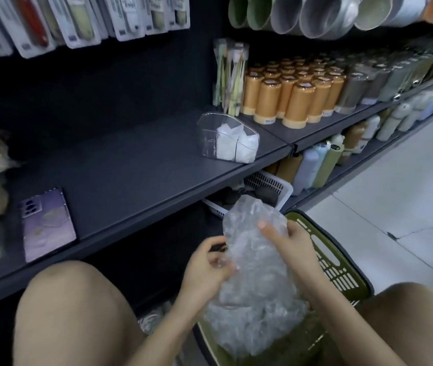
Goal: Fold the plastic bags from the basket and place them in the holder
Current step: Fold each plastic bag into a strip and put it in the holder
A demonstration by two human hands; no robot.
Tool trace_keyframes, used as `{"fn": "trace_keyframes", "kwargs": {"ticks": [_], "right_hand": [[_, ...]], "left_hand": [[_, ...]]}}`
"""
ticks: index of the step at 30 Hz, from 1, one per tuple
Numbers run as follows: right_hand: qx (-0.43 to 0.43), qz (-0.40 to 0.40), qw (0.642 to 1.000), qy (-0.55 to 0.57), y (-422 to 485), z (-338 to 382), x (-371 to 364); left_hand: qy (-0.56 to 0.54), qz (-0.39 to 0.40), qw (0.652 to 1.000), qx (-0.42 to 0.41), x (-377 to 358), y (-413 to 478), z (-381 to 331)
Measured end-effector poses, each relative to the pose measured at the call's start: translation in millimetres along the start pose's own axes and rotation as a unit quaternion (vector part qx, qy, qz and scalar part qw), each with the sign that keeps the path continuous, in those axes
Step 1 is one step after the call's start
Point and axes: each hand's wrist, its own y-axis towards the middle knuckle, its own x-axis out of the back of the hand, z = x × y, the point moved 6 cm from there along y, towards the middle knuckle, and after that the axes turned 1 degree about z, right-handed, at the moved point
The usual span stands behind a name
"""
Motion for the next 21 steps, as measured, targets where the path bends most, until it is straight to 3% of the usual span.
{"fn": "trace_keyframes", "kwargs": {"ticks": [3, 8, 14, 16, 18, 21], "right_hand": [[-0.053, 0.141, 0.988, -0.029, -2, 3, 11], [0.042, 0.109, 0.993, 0.005, 11, 47, 30], [0.039, 0.267, 0.963, -0.007, 19, 70, -11], [0.081, 0.248, 0.965, -0.02, 14, 79, -18], [0.186, 0.142, 0.968, -0.089, 8, 94, -18], [0.313, 0.052, 0.933, -0.17, -14, 107, -27]], "left_hand": [[0.01, 0.007, 0.999, -0.046, 21, 10, -16], [0.012, 0.096, 0.99, -0.099, 42, 20, -46], [-0.076, 0.107, 0.986, -0.105, 63, 22, -69], [-0.101, 0.069, 0.987, -0.104, 73, 24, -76], [-0.127, 0.014, 0.987, -0.1, 82, 29, -80], [-0.157, -0.065, 0.982, -0.085, 93, 34, -85]]}}
